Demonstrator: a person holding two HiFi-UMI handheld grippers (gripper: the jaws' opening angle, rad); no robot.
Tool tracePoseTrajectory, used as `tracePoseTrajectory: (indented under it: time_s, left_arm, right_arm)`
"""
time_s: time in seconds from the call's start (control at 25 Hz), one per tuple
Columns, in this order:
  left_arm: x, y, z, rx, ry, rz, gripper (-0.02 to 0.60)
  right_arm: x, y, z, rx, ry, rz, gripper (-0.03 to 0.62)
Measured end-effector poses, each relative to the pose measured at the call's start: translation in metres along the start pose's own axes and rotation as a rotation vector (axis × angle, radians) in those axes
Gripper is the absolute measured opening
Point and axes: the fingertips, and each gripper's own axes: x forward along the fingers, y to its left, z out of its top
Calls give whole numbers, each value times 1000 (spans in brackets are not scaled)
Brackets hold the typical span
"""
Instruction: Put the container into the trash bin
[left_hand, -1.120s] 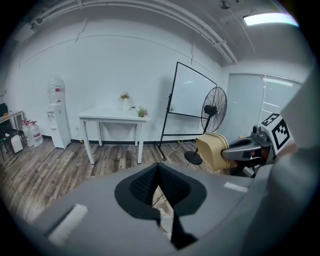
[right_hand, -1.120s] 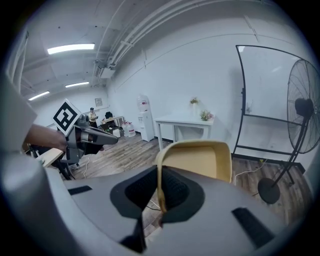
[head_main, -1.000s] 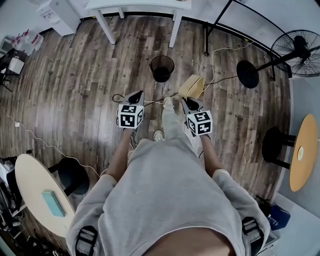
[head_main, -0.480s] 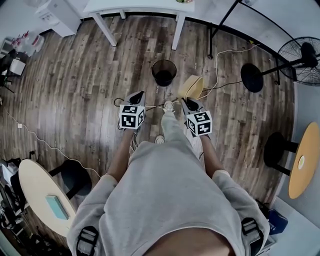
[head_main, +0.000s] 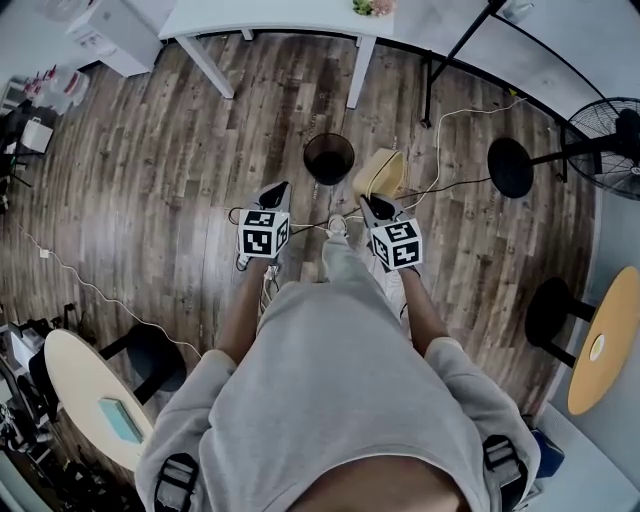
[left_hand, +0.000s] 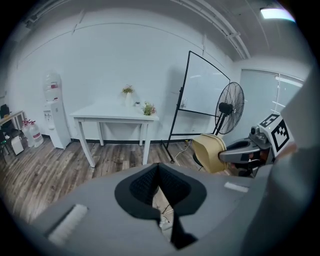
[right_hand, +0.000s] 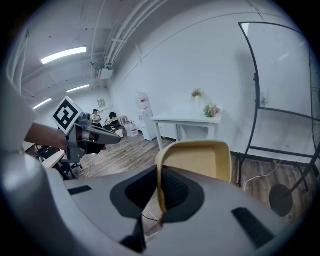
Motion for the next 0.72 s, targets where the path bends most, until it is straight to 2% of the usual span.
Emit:
tracePoseTrajectory:
  time_s: [0.32, 0.72]
  left_arm:
    - [39, 11, 29, -16, 27, 16, 11]
    - [78, 22, 44, -41, 59, 38, 11]
  right_arm:
    - [33, -32, 22, 0, 24, 50, 32]
    - [66, -63, 31, -10, 70, 108, 32]
